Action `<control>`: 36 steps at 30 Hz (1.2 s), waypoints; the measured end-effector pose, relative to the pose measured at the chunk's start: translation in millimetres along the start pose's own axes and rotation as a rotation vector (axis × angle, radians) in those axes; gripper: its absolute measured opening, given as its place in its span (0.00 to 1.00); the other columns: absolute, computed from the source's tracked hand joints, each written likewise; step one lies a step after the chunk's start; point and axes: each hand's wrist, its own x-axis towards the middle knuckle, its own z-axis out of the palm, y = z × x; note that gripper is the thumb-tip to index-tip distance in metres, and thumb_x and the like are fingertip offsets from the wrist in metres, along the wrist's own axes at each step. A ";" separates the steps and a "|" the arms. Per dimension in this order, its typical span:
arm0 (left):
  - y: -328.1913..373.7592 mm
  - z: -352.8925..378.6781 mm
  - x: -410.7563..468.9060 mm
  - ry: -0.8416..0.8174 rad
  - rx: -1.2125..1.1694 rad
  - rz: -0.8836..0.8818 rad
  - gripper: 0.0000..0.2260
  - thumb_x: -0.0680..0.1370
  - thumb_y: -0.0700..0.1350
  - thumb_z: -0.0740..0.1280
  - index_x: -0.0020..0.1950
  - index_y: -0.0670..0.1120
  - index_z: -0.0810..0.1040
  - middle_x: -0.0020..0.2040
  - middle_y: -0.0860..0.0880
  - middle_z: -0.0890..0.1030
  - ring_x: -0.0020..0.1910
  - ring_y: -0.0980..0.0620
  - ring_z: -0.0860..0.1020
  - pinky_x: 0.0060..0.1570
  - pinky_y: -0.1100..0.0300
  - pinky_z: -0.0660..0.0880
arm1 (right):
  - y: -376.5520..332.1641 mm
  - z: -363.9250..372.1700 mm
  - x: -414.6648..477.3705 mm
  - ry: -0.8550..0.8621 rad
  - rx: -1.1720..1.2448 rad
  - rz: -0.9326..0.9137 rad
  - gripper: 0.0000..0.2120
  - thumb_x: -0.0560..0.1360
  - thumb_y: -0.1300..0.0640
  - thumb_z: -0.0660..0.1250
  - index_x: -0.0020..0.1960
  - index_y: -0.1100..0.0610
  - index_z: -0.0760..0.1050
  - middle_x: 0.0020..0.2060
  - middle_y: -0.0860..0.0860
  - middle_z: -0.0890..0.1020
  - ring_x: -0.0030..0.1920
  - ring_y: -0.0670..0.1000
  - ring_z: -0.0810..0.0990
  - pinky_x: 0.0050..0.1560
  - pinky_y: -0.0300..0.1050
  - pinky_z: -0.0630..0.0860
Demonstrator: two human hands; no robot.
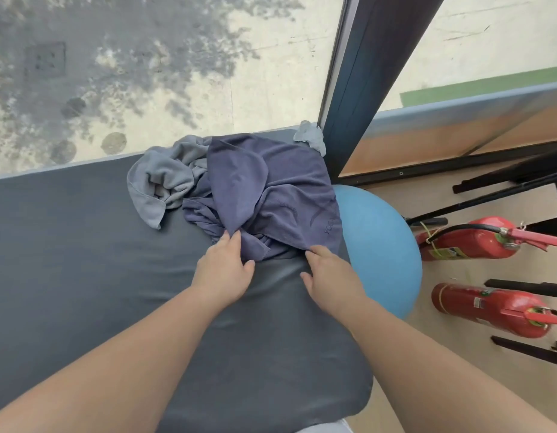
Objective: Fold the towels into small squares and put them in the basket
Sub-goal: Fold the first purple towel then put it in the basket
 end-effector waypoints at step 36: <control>-136.8 -27.6 -311.4 0.240 -0.715 0.230 0.09 0.81 0.48 0.62 0.41 0.50 0.73 0.32 0.53 0.77 0.33 0.51 0.74 0.41 0.48 0.77 | -223.7 -38.7 -291.6 0.534 0.421 -0.146 0.07 0.79 0.61 0.67 0.51 0.54 0.83 0.44 0.42 0.81 0.46 0.38 0.75 0.47 0.22 0.66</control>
